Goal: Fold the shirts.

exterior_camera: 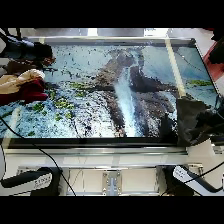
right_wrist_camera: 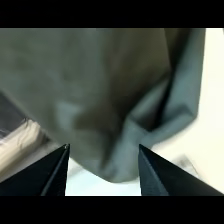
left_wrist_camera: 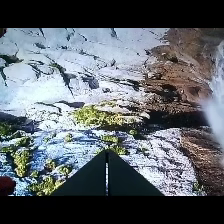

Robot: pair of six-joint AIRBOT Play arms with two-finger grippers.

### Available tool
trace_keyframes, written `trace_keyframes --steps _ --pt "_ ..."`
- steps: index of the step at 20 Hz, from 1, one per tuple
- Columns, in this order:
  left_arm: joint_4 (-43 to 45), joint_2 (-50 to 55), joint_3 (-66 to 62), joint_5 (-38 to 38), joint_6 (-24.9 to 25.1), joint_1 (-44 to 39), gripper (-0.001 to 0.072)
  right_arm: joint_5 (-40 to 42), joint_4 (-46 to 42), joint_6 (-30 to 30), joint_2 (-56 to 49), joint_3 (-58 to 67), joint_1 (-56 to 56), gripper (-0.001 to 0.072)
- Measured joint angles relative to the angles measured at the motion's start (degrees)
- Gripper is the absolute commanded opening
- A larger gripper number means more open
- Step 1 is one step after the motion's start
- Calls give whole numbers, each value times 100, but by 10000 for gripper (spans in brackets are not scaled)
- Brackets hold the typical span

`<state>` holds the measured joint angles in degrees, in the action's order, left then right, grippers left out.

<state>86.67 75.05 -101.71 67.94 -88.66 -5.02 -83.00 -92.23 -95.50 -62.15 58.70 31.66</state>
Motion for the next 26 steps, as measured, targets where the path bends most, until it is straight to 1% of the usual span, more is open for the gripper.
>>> trace_keyframes --steps 2,5,7,9,12,16,20,26 --pt "-52 0 0 -35 0 0 23 651 1016 216 557 247 -33 483" --pt "-243 0 0 -66 0 0 21 1856 2999 1029 1115 433 -535 475" --pt "-404 0 0 -70 0 -2 21 2341 3698 1325 1134 404 -1187 476" --pt "-509 0 0 -68 0 -2 21 2640 4098 1502 940 258 -1987 476" --pt "-756 0 0 101 -9 -7 20 3101 4308 1631 396 -22 -3147 476" --pt "-1027 0 -2 286 -31 -7 20 3469 4240 1690 -313 -219 -4127 478" --pt "-1126 0 0 372 -31 -7 20 3464 4188 1620 -575 -269 -4527 477" --pt "-1163 0 0 393 -28 -7 20 3449 4155 1574 -662 -289 -4662 477"
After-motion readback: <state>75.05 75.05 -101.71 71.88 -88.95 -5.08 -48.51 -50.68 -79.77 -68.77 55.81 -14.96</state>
